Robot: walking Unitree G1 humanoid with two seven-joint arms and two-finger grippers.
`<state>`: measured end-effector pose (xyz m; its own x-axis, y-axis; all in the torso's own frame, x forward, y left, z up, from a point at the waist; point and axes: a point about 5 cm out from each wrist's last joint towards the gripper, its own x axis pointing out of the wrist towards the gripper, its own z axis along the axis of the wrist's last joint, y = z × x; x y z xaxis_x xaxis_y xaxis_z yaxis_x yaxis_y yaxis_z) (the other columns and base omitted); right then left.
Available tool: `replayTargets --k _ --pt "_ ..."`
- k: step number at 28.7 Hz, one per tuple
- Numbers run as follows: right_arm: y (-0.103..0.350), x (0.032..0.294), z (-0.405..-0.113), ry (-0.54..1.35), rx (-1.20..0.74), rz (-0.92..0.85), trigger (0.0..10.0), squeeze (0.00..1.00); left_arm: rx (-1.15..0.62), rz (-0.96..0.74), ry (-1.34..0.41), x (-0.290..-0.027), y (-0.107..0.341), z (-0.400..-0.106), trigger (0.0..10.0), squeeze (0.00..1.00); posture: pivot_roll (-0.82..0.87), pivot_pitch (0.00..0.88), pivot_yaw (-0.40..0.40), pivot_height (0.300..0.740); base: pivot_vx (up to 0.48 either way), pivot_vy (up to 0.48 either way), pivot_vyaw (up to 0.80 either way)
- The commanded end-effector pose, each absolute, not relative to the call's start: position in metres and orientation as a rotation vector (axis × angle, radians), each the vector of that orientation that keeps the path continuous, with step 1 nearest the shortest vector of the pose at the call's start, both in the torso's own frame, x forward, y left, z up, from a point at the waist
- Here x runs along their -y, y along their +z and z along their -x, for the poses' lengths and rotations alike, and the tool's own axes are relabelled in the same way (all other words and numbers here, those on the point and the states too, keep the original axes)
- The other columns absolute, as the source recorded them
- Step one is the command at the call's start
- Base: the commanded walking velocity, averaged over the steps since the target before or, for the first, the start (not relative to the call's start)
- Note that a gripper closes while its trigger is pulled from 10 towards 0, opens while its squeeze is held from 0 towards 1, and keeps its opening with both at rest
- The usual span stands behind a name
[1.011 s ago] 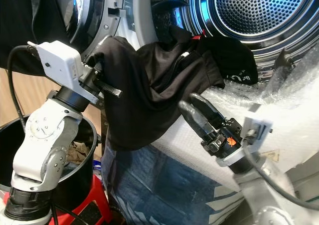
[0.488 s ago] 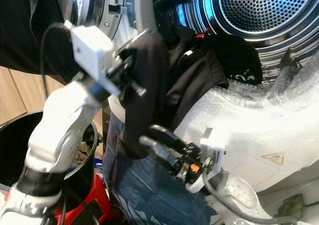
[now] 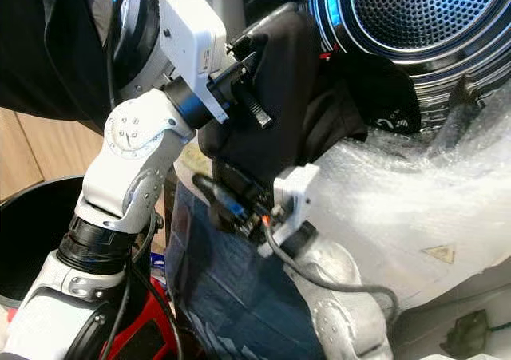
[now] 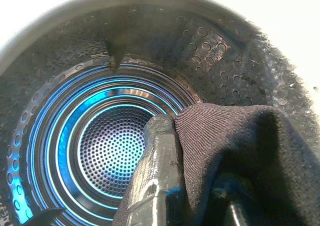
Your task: Clothes washing
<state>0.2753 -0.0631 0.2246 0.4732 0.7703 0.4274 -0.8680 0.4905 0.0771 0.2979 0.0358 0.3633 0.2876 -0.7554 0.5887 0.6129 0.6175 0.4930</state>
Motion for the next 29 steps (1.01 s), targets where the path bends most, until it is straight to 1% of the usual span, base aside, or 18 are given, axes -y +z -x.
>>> replayTargets --k 1,3,4,6,8,10,12,14,16,18,20,22,24,25,26,28,29 --pt "0.229 0.066 -0.282 0.976 0.387 -0.292 10.0 0.00 0.927 -0.192 -0.966 -0.030 0.367 -0.290 0.0 0.00 0.18 0.015 -0.143 0.740 0.000 0.000 0.00" --pt "0.232 0.064 -0.286 0.952 0.403 -0.304 10.0 0.00 0.924 -0.188 -0.971 -0.030 0.366 -0.289 0.0 0.00 0.18 0.013 -0.142 0.740 0.000 0.000 0.00" --pt "0.235 0.063 -0.291 0.930 0.414 -0.322 10.0 0.00 0.910 -0.159 -0.987 -0.030 0.364 -0.288 0.0 0.00 0.19 0.013 -0.139 0.740 0.000 0.000 0.00" --pt "0.236 0.061 -0.293 0.930 0.421 -0.333 10.0 0.00 0.906 -0.151 -0.992 -0.030 0.363 -0.286 0.0 0.00 0.18 0.013 -0.137 0.740 0.000 0.000 0.00" --pt "0.239 0.052 -0.295 0.956 0.436 -0.324 10.0 0.00 0.905 -0.134 -0.994 -0.029 0.362 -0.283 0.0 0.00 0.19 0.009 -0.138 0.740 0.000 0.000 0.00" --pt "0.242 0.051 -0.301 0.928 0.442 -0.336 10.0 0.00 0.918 -0.126 -0.976 -0.029 0.363 -0.281 0.0 0.00 0.20 0.007 -0.143 0.740 0.000 0.000 0.00" --pt "0.245 0.054 -0.308 0.871 0.449 -0.362 10.0 0.00 0.935 -0.115 -0.950 -0.032 0.366 -0.279 0.0 0.00 0.20 0.007 -0.143 0.740 0.000 0.000 0.00" --pt "0.245 0.055 -0.310 0.859 0.451 -0.367 10.0 0.00 0.938 -0.113 -0.946 -0.032 0.366 -0.279 0.0 0.00 0.20 0.007 -0.143 0.740 0.000 0.000 0.00" --pt "0.247 0.060 -0.316 0.806 0.459 -0.391 10.0 0.00 0.953 -0.092 -0.912 -0.039 0.371 -0.277 0.0 0.00 0.20 0.010 -0.143 0.740 0.000 0.000 0.00" --pt "0.248 0.061 -0.318 0.796 0.465 -0.401 10.0 0.00 0.957 -0.087 -0.898 -0.042 0.373 -0.276 0.0 0.00 0.21 0.010 -0.141 0.740 0.000 0.000 0.00" --pt "0.252 0.065 -0.321 0.769 0.488 -0.464 10.0 0.00 0.951 -0.079 -0.887 -0.045 0.373 -0.275 0.0 0.00 0.21 0.012 -0.141 0.740 0.000 0.000 0.00" --pt "0.253 0.065 -0.322 0.768 0.492 -0.474 10.0 0.00 0.953 -0.078 -0.880 -0.046 0.373 -0.275 0.0 0.00 0.21 0.012 -0.141 0.740 0.000 0.000 0.00" --pt "0.259 0.068 -0.315 0.828 0.533 -0.570 10.0 0.00 0.986 -0.032 -0.811 -0.053 0.376 -0.274 0.0 0.00 0.22 0.013 -0.144 0.740 0.000 0.000 0.00" --pt "0.259 0.068 -0.315 0.828 0.533 -0.570 10.0 0.00 0.986 -0.032 -0.811 -0.053 0.376 -0.274 0.0 0.00 0.22 0.013 -0.144 0.740 0.000 0.000 0.00" --pt "0.260 0.072 -0.312 0.836 0.546 -0.613 10.0 0.00 1.014 0.014 -0.752 -0.061 0.381 -0.274 0.0 0.00 0.22 0.013 -0.144 0.740 0.000 0.000 0.00" --pt "0.258 0.075 -0.313 0.822 0.545 -0.616 10.0 0.00 1.023 0.055 -0.705 -0.070 0.386 -0.274 0.0 0.00 0.21 0.014 -0.146 0.740 0.000 0.000 0.00" --pt "0.258 0.075 -0.313 0.822 0.545 -0.616 10.0 0.00 1.023 0.055 -0.705 -0.070 0.386 -0.274 0.0 0.00 0.21 0.014 -0.146 0.740 0.000 0.000 0.00"
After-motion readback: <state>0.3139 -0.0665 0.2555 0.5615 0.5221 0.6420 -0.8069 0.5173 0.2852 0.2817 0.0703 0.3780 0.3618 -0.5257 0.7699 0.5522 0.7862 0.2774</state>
